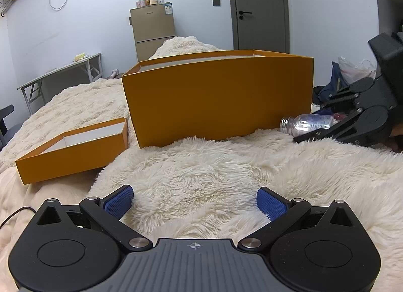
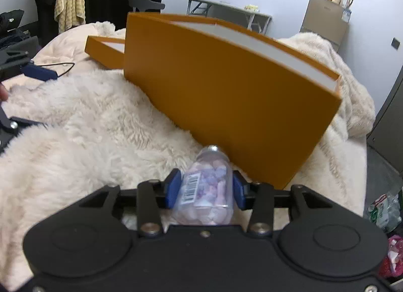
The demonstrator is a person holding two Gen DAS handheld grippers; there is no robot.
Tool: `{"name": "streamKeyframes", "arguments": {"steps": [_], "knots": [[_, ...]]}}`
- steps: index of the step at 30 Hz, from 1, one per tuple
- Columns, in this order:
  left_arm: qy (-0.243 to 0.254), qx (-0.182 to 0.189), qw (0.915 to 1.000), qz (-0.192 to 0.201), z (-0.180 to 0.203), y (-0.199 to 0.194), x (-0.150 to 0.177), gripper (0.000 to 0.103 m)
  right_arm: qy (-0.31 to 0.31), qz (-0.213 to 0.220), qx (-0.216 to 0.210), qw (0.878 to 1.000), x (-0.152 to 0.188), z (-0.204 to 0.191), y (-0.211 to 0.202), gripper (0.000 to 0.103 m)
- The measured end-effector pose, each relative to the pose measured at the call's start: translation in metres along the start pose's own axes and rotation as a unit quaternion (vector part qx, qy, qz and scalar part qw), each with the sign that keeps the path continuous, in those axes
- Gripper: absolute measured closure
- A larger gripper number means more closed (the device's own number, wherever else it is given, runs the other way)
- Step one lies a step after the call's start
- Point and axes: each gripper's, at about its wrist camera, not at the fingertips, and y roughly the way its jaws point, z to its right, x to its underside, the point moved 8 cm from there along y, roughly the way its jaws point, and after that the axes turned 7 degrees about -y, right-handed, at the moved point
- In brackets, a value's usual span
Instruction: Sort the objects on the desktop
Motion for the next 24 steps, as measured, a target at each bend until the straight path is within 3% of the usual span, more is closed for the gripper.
{"name": "streamKeyframes", "arguments": {"steps": [3,6,13,16,20,24], "knots": [[0.0,0.0,1.0,0.0,0.0003,-0.0003,0.0003,0.0,-0.003,0.002,0.009,1.0,-0.0006,-0.0011,0.0007,0.052],[0.001,0.0,1.0,0.0,0.0004,-0.0003,0.0004,0.0,-0.005,0.006,0.023,1.0,-0.0007,0.0029,-0.001,0.037],[0.0,0.0,1.0,0.0,-0.001,-0.0003,0.0,0.0,0.006,0.014,0.02,1.0,-0.0012,0.0077,0.0005,0.036],[0.0,0.0,1.0,0.0,-0.0004,-0.0013,0.0004,0.0,0.006,0.018,0.015,1.0,-0.0009,0.0074,-0.0004,0.039],[0.0,0.0,1.0,0.0,-0.0007,-0.0005,0.0002,0.0,0.006,0.027,-0.004,1.0,-0.0026,0.004,-0.0029,0.058],[0.001,0.0,1.0,0.0,-0.0012,-0.0011,0.0002,0.0,0.007,0.035,-0.019,0.999,-0.0042,0.0019,-0.0069,0.063]]}}
